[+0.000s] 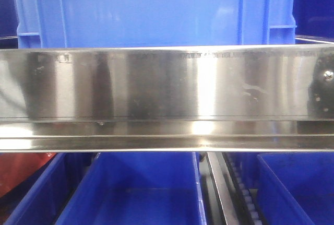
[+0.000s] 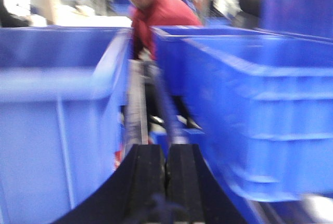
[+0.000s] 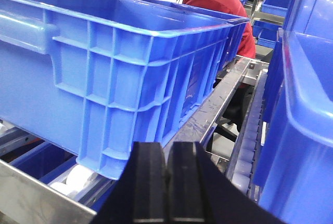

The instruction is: Place cylindrical capacitor in blue bin on shelf

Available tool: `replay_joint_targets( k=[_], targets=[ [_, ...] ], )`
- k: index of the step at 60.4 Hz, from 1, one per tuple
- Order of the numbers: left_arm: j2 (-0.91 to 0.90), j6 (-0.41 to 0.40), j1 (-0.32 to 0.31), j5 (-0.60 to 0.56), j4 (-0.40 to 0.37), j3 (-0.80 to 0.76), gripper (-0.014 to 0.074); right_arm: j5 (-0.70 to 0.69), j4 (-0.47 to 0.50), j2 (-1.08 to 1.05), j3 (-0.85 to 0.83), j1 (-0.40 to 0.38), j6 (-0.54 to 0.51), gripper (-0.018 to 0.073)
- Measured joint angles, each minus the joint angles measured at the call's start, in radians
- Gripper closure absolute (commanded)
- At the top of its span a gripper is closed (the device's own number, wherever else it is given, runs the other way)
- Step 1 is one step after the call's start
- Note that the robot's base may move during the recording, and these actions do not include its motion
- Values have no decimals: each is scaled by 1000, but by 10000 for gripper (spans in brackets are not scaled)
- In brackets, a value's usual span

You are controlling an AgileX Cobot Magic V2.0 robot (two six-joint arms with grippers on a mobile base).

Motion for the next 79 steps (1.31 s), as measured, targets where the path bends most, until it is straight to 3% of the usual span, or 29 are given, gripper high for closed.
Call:
replay_joint_targets(
  k=[10, 21, 79],
  targets=[
    [-63, 11, 73, -187, -55, 207, 707, 0, 0, 0, 0, 0, 0, 683],
    [-107, 13, 82, -356, -63, 409, 707, 0, 0, 0, 0, 0, 0, 683],
    [-110, 15, 82, -336, -64, 436, 707, 0, 0, 0, 0, 0, 0, 683]
  ],
)
